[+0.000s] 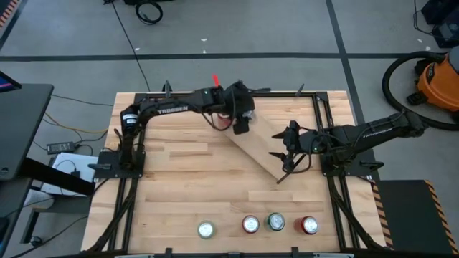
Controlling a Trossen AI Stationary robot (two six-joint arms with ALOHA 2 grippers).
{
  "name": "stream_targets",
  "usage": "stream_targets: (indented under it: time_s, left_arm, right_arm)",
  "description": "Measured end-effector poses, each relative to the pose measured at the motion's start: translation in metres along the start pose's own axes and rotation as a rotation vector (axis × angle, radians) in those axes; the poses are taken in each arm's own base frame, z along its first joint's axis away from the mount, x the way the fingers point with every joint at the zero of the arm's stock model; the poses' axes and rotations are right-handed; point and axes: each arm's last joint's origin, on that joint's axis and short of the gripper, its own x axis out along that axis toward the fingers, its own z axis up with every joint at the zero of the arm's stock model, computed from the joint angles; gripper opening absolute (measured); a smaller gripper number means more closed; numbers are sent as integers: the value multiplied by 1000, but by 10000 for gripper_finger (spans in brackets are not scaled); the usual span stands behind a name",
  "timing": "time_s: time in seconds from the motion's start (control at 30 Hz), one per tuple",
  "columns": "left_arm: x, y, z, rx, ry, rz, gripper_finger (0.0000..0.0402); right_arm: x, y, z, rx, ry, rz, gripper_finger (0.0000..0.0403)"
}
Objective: Place canned beverage on shelf
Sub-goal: Put the blue soda can on the shelf
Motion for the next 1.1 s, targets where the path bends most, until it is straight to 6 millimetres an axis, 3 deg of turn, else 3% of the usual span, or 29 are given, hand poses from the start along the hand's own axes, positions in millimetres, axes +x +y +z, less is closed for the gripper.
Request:
stream_targets:
  time_s: [0.37, 0.77, 1.1]
  left_arm:
    - [24, 5, 1, 8, -67, -11, 259]
    - [27, 18, -7, -8, -34, -37, 259]
    - [43, 13, -14, -3, 1, -52, 259]
  right_arm:
    - [-1, 3, 0, -9, -6, -6, 323]
    - [-2, 4, 0, -12, -11, -4, 323]
    - [-2, 4, -1, -13, -5, -5, 323]
